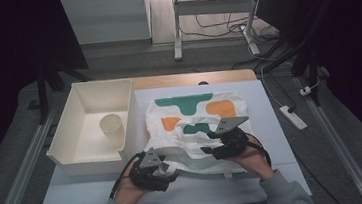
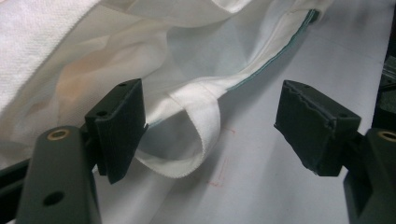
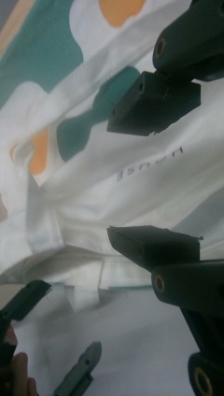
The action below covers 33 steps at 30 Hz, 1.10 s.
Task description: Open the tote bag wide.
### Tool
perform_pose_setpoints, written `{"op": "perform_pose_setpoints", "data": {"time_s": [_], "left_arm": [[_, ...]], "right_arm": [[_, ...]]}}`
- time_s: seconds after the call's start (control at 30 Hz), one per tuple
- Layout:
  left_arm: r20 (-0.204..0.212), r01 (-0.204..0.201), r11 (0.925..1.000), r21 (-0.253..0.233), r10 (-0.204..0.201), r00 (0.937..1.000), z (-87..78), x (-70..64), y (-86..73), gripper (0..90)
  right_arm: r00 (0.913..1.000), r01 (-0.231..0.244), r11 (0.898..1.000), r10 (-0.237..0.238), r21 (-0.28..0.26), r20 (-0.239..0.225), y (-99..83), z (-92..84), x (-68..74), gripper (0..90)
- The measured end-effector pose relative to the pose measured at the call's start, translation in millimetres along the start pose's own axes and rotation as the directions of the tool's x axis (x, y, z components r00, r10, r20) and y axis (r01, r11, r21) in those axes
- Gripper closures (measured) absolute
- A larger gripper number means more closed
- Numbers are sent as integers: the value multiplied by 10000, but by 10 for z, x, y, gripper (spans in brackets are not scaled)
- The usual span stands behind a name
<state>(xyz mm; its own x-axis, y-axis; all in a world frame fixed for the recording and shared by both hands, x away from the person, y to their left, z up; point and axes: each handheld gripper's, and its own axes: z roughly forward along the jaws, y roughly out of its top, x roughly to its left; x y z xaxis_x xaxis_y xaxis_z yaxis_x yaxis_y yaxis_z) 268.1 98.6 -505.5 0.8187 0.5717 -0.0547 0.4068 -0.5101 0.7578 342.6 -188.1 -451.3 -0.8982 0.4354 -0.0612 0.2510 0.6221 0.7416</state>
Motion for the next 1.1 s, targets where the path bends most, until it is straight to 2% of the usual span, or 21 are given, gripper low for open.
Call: {"op": "perform_pose_setpoints", "data": {"time_s": [0.07,0.3,0.43,0.53,0.63,0.67,0.83,0.9,0.93,1.0,1.1], "left_arm": [[-7,4,10000,1,-4,10000,0,1,0,243],[-13,11,10000,-24,-11,10000,-4,-3,0,243],[-5,-34,10000,-14,34,10000,-7,-10,-2,243],[-20,-6,10000,-30,6,10000,-7,-4,-2,243],[-21,-14,10000,-24,14,10000,-10,-1,-3,243],[-29,-17,10000,-27,17,10000,-11,-1,-4,244],[-20,-4,10000,-29,4,10000,-12,-2,-4,244],[-14,-2,10000,-30,2,10000,-11,-3,-4,244],[-11,-7,10000,-23,7,10000,-11,-2,-4,243],[0,-8,10000,-21,8,10000,-11,-1,-4,243],[-3,6,10000,-21,-6,10000,-8,-2,-4,244]], "right_arm": [[9999,36,9999,-34,133,-145,-39,20,38,411],[9999,41,9993,-35,385,-156,-97,16,102,387],[9997,231,9974,-225,679,-85,-109,40,138,369],[9990,397,9958,-378,823,-249,-115,81,155,351],[9980,616,9921,-594,1095,-237,-128,145,184,340],[9971,751,9881,-732,1342,-191,-136,185,200,334],[9957,911,9808,-930,1722,29,-173,255,213,335],[9961,850,9775,-879,1930,62,-213,294,192,343],[9960,841,9777,-880,1924,121,-222,297,186,381],[9958,834,9777,-889,1927,200,-227,296,180,400],[9937,941,9742,-1046,2051,407,-238,295,167,441]]}}
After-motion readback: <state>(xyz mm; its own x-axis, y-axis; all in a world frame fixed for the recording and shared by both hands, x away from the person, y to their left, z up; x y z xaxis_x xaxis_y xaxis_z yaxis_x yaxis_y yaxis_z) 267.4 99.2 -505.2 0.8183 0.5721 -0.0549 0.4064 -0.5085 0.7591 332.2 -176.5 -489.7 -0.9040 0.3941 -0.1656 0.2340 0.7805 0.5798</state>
